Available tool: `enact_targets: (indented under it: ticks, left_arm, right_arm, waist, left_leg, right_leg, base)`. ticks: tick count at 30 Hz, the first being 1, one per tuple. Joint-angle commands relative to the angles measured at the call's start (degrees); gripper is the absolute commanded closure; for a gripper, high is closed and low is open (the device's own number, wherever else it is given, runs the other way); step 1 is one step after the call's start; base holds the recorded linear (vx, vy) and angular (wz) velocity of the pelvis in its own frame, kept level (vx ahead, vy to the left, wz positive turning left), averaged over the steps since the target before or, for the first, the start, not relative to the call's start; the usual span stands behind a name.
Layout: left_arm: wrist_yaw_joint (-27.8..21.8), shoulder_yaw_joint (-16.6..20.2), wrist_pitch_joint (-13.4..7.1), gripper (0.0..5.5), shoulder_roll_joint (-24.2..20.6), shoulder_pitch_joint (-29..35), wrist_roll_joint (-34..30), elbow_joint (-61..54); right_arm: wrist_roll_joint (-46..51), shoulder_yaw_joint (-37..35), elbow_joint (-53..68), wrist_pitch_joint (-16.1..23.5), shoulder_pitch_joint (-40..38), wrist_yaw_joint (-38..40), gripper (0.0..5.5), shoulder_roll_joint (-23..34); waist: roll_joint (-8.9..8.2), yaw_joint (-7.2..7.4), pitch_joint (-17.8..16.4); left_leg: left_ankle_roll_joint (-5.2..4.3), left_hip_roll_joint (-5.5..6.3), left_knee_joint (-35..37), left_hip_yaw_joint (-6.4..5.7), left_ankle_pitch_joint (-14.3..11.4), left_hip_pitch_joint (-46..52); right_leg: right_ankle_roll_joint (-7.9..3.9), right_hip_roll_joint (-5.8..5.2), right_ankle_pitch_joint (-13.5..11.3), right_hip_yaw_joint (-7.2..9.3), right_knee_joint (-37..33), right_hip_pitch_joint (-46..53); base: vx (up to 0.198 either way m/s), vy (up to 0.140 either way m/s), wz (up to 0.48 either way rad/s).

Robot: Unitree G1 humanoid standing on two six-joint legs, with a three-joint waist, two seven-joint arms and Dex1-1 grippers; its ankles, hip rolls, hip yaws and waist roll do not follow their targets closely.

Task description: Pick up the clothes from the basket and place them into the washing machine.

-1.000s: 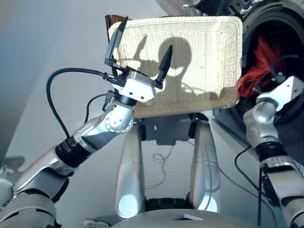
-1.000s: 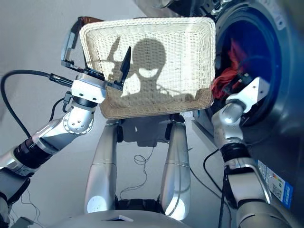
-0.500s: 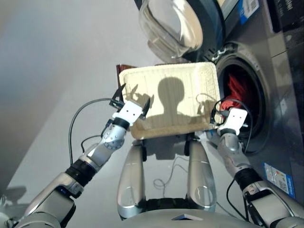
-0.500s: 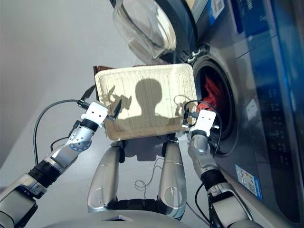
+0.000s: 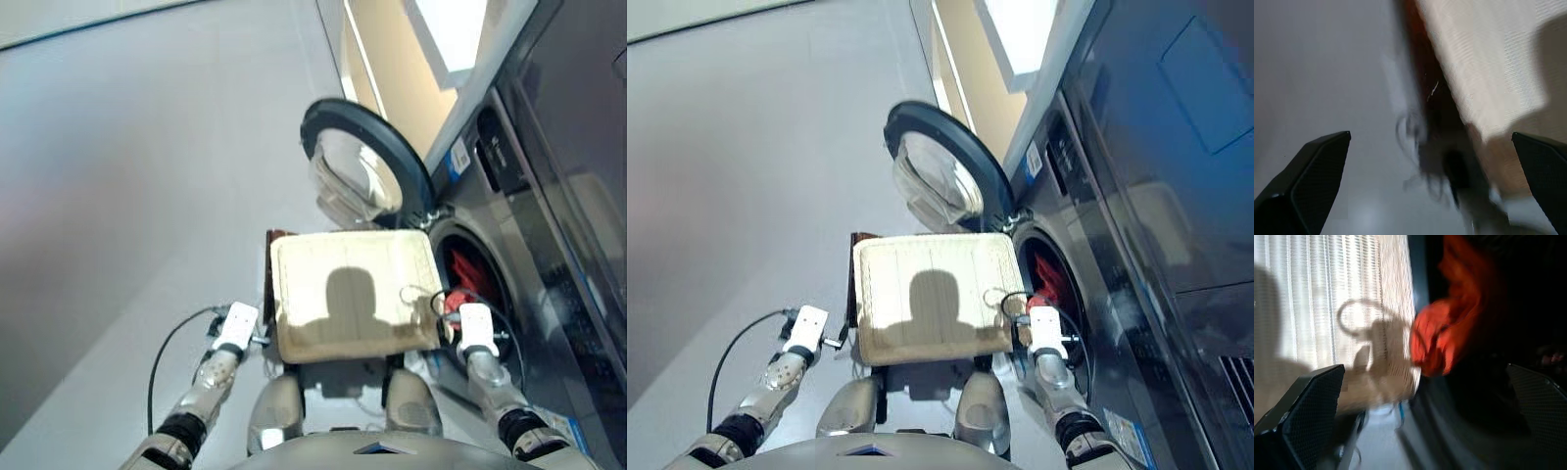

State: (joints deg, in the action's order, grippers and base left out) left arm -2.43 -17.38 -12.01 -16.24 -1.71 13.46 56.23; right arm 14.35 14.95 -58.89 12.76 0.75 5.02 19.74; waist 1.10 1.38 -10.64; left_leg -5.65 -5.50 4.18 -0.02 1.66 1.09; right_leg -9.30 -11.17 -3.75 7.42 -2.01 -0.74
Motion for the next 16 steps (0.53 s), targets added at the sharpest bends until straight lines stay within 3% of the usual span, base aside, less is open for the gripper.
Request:
enact_targets:
  ticks: [1,4,9,16]
  left_arm:
    - [-2.3,3.3,1.8,0.0,1.2,2.7,-0.1,7.0]
    - [-3.6,5.8,3.0,0.0,1.9,2.7,-2.5,12.5]
    - [-4.0,8.4,4.5,0.0,3.7,2.6,-3.3,15.9]
    - [-3.9,9.1,5.0,0.0,4.4,2.4,-2.1,16.6]
  right_arm:
    - [1.2,-2.4,-2.7,-1.5,-1.0,-4.7,0.0,-0.6]
    - [1.2,-2.5,-6.2,-2.9,-2.7,-7.8,0.0,-1.5]
    - [10.9,-10.2,-11.8,-5.0,-4.9,-10.3,0.0,-3.8]
    - [9.4,-10.7,-13.1,-5.8,-4.5,-10.2,0.0,-4.1]
  waist:
    - [-0.48,-0.45,1.3]
    - [-0.75,-0.79,2.8]
    - [-0.41,-1.89,5.4]
    - [-0.42,-2.87,6.7]
  left_leg:
    - [0.74,3.02,0.4,3.4,0.5,0.2]
    - [0.79,2.87,0.8,3.11,0.2,1.6]
    - [0.78,2.88,0.8,1.27,-0.6,2.4]
    - [0.66,2.98,0.8,-0.24,-0.6,2.3]
  right_leg:
    - [-0.99,1.83,1.7,1.49,4.7,-1.2]
    - [-1.05,1.69,1.8,1.94,4.3,0.5]
    - [-1.17,1.68,2.5,4.24,3.5,3.3]
    - [-1.47,1.51,2.2,6.23,2.5,4.7]
  base:
    - [0.093,0.036,-0.014]
    - [0.085,0.013,0.02]
    - [0.081,0.024,0.132]
    - [0.004,0.003,0.026]
